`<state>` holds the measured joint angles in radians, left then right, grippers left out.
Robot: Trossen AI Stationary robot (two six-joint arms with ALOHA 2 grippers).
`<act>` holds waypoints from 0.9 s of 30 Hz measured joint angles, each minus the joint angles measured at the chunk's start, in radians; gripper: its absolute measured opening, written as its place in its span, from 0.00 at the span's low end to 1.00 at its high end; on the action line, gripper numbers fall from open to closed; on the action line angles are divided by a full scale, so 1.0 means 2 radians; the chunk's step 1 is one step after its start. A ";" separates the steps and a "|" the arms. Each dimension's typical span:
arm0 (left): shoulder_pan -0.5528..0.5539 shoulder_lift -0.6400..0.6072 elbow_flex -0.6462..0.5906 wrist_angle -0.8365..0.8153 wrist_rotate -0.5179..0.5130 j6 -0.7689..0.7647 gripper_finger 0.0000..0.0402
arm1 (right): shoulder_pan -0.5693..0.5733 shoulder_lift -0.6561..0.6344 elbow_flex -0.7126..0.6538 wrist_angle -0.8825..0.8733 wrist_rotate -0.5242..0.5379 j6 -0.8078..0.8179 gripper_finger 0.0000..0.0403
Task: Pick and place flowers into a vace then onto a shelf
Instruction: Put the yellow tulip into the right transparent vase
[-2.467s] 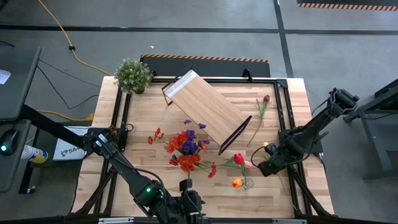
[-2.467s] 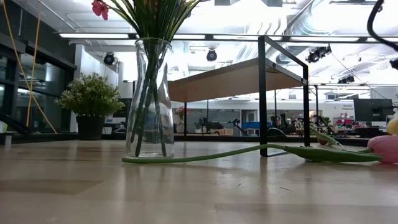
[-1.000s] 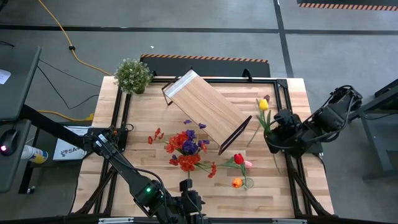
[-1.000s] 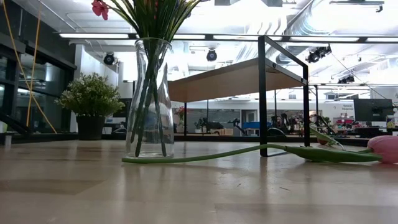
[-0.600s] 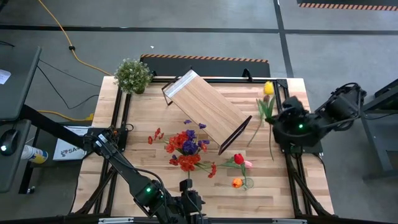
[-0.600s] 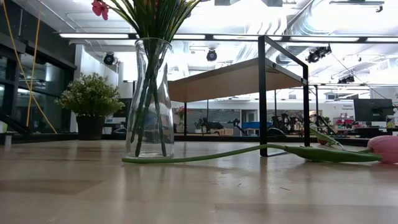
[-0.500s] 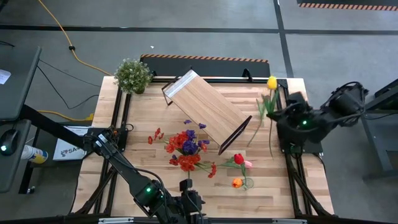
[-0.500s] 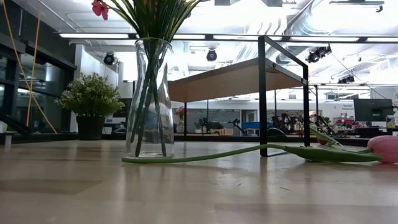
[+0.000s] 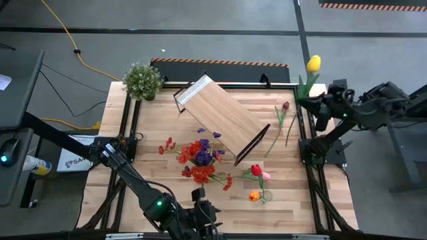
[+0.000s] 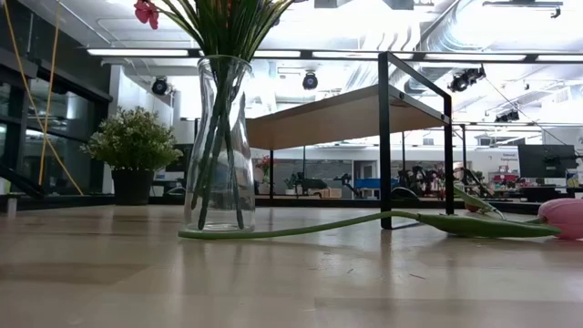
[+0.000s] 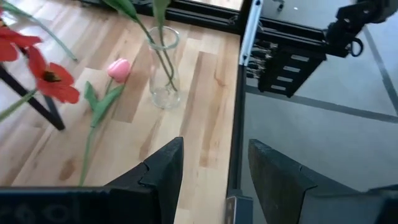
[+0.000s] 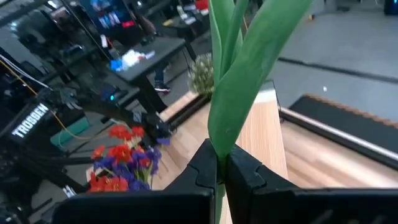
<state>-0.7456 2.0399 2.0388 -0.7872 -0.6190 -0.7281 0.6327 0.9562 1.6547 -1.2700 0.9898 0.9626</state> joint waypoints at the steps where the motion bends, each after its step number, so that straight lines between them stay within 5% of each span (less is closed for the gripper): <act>1: 0.000 0.000 0.000 -0.003 -0.004 -0.004 0.53 | 0.000 -0.003 0.000 0.007 0.002 -0.011 0.01; 15: 0.000 0.000 0.000 -0.012 -0.032 -0.048 0.53 | 0.000 -0.031 0.000 0.116 0.004 -0.159 0.01; 27: 0.000 0.000 0.000 -0.012 0.013 -0.098 0.53 | 0.001 -0.030 0.000 0.149 -0.105 -0.181 0.01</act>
<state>-0.7460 2.0399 2.0388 -0.8115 -0.5926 -0.9241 0.6338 0.8970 1.6539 -0.9725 0.7801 0.6014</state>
